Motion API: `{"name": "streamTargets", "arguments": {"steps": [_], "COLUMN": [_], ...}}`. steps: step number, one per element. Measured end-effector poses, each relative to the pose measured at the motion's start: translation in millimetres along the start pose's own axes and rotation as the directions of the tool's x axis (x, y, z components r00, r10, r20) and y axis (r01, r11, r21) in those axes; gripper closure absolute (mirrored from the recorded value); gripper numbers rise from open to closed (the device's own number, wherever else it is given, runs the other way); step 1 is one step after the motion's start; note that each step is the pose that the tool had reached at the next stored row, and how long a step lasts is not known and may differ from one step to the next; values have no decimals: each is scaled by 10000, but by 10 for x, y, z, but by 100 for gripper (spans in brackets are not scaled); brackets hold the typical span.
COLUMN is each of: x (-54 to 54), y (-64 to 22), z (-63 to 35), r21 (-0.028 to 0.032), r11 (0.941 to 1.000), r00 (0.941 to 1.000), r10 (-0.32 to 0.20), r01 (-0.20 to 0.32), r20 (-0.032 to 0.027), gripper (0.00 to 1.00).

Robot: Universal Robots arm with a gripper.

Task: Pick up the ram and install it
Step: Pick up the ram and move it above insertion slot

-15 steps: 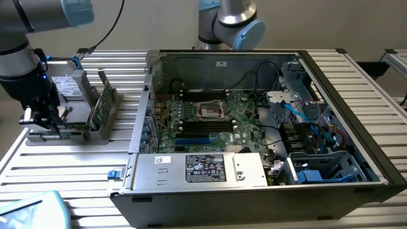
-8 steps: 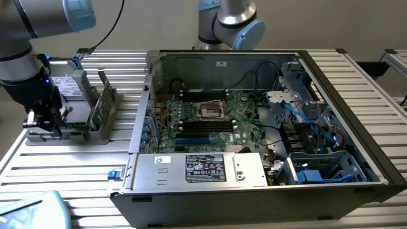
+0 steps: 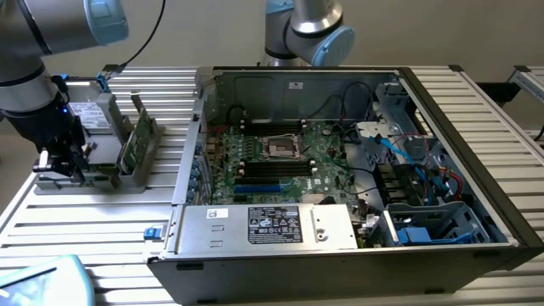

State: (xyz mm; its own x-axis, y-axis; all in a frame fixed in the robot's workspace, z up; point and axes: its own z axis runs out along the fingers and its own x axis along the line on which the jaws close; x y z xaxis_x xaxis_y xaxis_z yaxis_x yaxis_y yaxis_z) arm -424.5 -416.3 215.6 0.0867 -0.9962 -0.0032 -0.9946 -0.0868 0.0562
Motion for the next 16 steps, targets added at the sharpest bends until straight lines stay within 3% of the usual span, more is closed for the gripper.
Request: {"name": "streamTargets", "arguments": {"steps": [4,10,16], "x": [0,1,1], "y": [-2,-5,-8], "z": [34,86,137], "r21": [-95,-153,-262], "r11": [10000,9999,9996], "r00": [10000,10000,10000], "r10": [10,25,77], "r01": [-11,-26,-78], "r20": [-42,-38,-32], "gripper": [63,63,63]}}
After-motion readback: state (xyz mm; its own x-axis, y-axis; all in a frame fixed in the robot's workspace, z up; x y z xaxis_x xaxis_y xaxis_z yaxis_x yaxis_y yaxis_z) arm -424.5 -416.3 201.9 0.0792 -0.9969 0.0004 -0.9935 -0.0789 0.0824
